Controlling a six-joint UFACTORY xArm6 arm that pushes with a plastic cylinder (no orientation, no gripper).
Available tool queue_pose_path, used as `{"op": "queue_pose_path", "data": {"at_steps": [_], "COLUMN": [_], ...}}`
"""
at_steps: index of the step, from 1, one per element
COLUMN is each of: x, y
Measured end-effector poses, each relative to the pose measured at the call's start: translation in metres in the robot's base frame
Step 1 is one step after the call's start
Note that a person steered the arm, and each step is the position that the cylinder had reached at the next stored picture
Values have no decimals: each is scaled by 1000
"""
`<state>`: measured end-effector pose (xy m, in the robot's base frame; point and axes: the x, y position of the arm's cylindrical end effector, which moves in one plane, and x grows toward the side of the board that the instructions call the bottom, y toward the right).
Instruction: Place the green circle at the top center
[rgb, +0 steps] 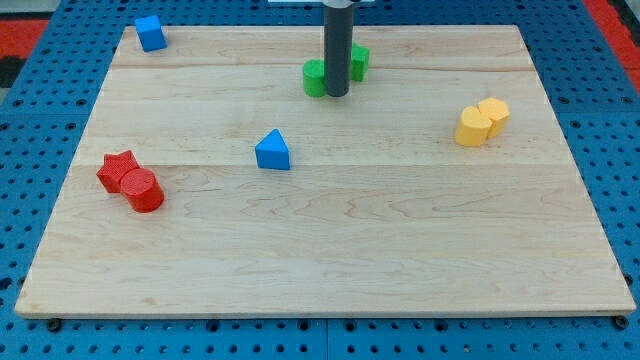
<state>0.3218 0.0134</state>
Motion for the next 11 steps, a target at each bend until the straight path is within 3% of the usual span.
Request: {"op": "queue_pose_path", "data": {"at_steps": [3, 8, 11], "x": [-11, -63, -102], "y": [-53, -90, -45]}}
